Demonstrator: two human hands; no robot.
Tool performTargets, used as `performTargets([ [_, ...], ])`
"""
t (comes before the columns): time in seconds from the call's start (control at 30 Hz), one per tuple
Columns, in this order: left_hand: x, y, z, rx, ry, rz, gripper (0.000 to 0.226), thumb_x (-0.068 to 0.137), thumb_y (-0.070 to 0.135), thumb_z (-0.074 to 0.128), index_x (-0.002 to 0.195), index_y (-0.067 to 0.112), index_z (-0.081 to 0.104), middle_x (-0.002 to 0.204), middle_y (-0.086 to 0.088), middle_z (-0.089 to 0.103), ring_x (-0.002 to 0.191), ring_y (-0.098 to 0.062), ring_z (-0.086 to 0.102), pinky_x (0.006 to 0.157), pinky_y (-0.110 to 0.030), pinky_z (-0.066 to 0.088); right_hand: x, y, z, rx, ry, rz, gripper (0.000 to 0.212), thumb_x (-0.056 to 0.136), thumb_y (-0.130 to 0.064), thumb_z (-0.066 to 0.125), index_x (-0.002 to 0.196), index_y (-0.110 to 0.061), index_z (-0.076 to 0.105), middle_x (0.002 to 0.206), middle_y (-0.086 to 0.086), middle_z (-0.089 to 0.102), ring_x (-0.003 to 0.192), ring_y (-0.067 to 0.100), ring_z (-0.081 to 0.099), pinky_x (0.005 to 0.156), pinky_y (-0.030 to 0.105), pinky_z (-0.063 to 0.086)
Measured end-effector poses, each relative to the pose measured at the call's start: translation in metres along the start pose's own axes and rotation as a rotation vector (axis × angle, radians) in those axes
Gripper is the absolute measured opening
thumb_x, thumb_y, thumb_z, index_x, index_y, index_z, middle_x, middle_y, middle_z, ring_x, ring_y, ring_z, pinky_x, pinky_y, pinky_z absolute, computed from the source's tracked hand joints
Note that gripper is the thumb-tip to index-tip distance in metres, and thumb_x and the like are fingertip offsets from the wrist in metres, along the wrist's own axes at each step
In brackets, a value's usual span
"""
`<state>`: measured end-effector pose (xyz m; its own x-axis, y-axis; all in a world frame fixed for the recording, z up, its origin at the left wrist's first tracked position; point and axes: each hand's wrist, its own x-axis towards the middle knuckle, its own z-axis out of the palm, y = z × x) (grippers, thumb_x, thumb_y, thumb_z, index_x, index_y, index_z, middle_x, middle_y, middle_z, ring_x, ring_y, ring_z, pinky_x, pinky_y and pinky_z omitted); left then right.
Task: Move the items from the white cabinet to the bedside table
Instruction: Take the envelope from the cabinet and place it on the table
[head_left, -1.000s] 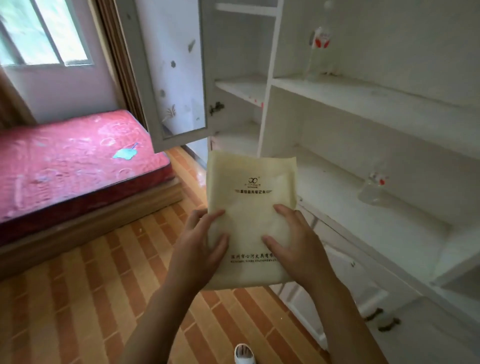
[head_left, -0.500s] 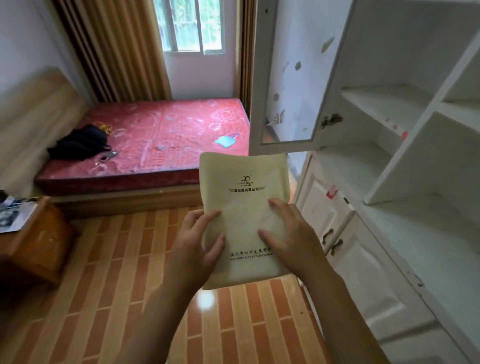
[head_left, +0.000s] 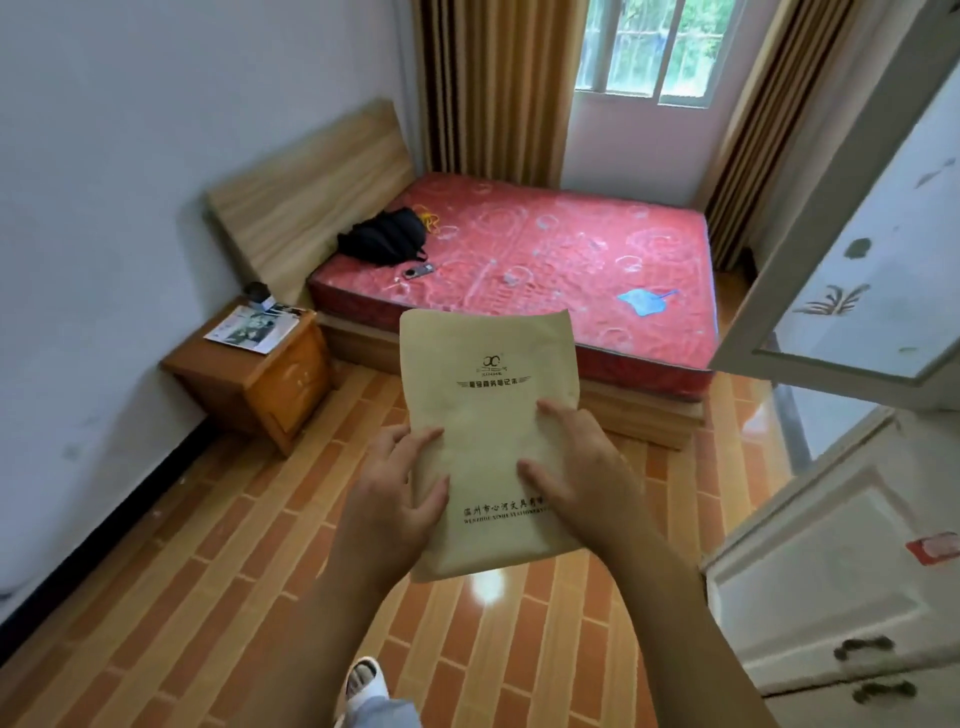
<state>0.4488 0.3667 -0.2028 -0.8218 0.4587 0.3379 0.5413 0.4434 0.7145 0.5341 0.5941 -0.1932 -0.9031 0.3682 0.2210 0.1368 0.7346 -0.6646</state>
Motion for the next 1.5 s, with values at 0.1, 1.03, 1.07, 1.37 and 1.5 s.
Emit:
performTargets([
  [0.1,0.019,-0.034,-0.019,0.001,0.035,-0.036,0.049,0.090,0.022,0.072,0.137,0.024,0.059,0.129,0.006,0.050,0.114,-0.008,0.055,0.090,-0.024,0.050,0.034,-0.017,0.032,-0.015,-0.038,-0.024,0.064,0.086,-0.045,0.070,0.143,-0.042,0.039,0.119,-0.012,0.049,0.100,0.026,0.062,0.081,0.046,0.053],
  [1.03,0.245,-0.297,-0.206,0.042,0.264,-0.185,0.047,0.088,0.018,0.071,0.134,0.023,0.062,0.124,0.010,0.051,0.116,0.002,0.052,0.096,-0.005,0.036,0.355,-0.193,0.272,0.007,-0.236,-0.180,0.064,0.092,-0.047,0.069,0.146,-0.045,0.036,0.121,-0.018,0.048,0.096,0.018,0.061,0.081,0.043,0.054],
  [1.07,0.255,-0.305,-0.206,0.044,0.267,-0.196,0.047,0.089,0.016,0.072,0.135,0.022,0.062,0.124,0.010,0.051,0.116,0.003,0.052,0.096,-0.005,0.035,0.370,-0.192,0.279,0.012,-0.248,-0.186,0.063,0.092,-0.047,0.069,0.146,-0.046,0.036,0.121,-0.018,0.048,0.096,0.018,0.061,0.080,0.043,0.054],
  [1.37,0.394,-0.355,-0.194,0.129,0.334,-0.248,0.047,0.088,0.019,0.070,0.135,0.023,0.062,0.123,0.011,0.052,0.108,-0.001,0.055,0.094,-0.012,0.043,0.541,-0.176,0.321,0.061,-0.302,-0.268,0.063,0.091,-0.044,0.070,0.146,-0.044,0.038,0.124,-0.015,0.047,0.097,0.021,0.062,0.080,0.046,0.054],
  [1.5,0.455,-0.370,-0.188,0.167,0.361,-0.281,0.048,0.088,0.017,0.070,0.134,0.020,0.063,0.127,0.007,0.052,0.119,-0.006,0.054,0.102,-0.016,0.041,0.610,-0.166,0.332,0.083,-0.328,-0.289,0.063,0.090,-0.042,0.070,0.146,-0.042,0.039,0.126,-0.012,0.049,0.098,0.021,0.062,0.081,0.046,0.054],
])
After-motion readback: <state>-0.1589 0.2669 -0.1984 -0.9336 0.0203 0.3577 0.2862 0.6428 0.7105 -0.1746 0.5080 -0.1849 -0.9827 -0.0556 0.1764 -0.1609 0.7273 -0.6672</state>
